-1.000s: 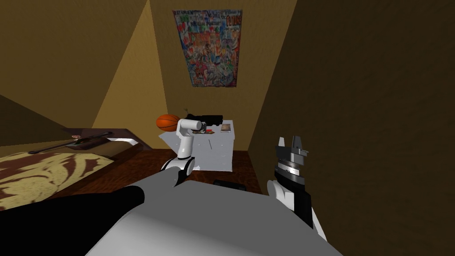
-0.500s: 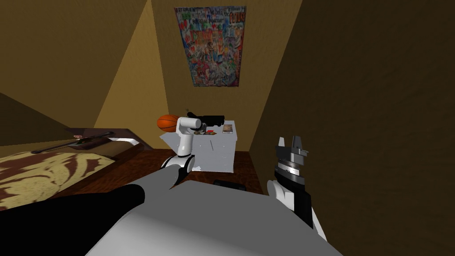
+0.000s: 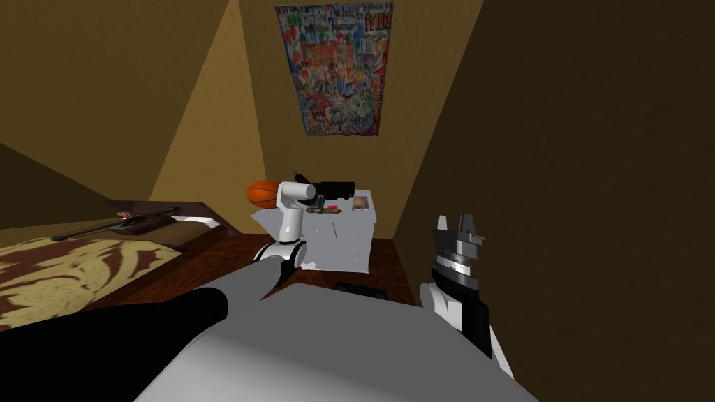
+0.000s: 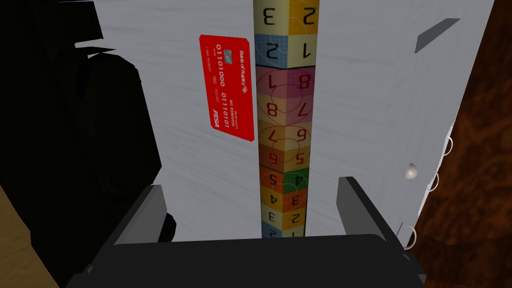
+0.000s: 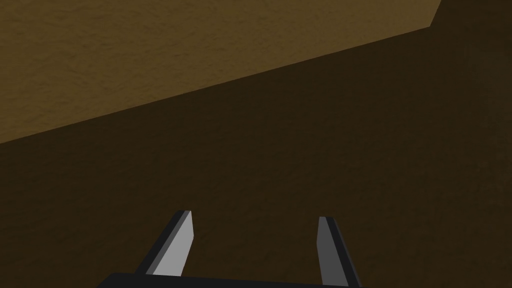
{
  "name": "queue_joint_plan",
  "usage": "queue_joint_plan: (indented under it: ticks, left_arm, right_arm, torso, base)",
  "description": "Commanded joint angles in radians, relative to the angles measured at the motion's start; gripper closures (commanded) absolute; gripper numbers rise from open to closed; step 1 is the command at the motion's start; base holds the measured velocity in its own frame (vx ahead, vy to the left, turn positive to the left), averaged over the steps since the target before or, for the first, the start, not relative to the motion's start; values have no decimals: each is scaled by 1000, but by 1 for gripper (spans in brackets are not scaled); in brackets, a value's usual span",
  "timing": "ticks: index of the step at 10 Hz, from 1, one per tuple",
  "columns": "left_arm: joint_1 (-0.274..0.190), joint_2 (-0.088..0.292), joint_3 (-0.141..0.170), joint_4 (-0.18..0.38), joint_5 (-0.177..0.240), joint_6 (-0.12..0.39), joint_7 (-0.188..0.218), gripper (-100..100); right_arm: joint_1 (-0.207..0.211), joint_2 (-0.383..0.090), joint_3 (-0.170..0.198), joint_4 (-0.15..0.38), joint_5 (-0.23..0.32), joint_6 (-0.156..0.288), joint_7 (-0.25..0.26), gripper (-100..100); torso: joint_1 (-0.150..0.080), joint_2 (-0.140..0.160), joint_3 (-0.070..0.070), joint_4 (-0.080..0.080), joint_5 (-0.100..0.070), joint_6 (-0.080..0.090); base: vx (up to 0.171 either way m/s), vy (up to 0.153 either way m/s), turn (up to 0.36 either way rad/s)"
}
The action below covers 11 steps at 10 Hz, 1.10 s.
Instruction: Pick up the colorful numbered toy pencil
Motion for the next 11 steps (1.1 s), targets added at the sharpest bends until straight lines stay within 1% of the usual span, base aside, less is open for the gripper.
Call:
queue_joint_plan:
  ticks: [1, 2, 3, 4, 5, 6, 7, 8, 10, 11]
  left_arm:
    - [-11, 4, 1, 18, 15, 50, -6, -100]
    - [-11, 4, 1, 18, 15, 61, -6, -100]
    - [-14, 5, 2, 23, 22, 95, -9, -100]
    - [-14, 5, 2, 26, 26, 116, -10, -100]
    - [-13, 5, 2, 23, 24, 100, -9, -100]
    - [-13, 5, 3, 24, 24, 104, -10, 0]
    - [-4, 1, -3, 48, 19, 70, -13, -100]
    - [-2, 0, -4, 54, 18, 62, -13, -100]
    - [8, -5, -11, 84, 12, 20, -17, -100]
    - [7, -3, -8, 73, 14, 36, -16, -100]
  right_arm:
    - [0, 0, 0, 0, 0, 0, 0, 0]
    - [0, 0, 0, 0, 0, 0, 0, 0]
    - [0, 0, 0, 0, 0, 0, 0, 0]
    - [0, 0, 0, 0, 0, 0, 0, 0]
    - [0, 0, 0, 0, 0, 0, 0, 0]
    - [0, 0, 0, 0, 0, 0, 0, 0]
    - [0, 0, 0, 0, 0, 0, 0, 0]
    - [0, 0, 0, 0, 0, 0, 0, 0]
    - [0, 0, 0, 0, 0, 0, 0, 0]
    - [0, 0, 0, 0, 0, 0, 0, 0]
  torso:
    - [0, 0, 0, 0, 0, 0]
    - [1, -1, 0, 0, 0, 0]
    - [0, -1, -1, 0, 0, 0]
    - [0, -1, 0, 0, 0, 0]
    - [-1, 0, 0, 0, 0, 0]
    - [-2, 1, 0, 0, 0, 0]
    - [-2, 2, 1, 0, -1, 0]
    - [-3, 1, 1, 0, -1, 0]
    - [-3, 1, 1, 0, -1, 0]
    - [-3, 1, 1, 0, -1, 0]
  base:
    - [46, 50, 21]
    - [45, 39, 2]
    - [36, 33, 6]
    - [31, 29, 6]
    - [13, 12, 0]
    - [0, 0, 0]
    - [8, 1, -6]
    - [10, 0, -7]
    - [9, -1, -7]
    - [0, 0, 0]
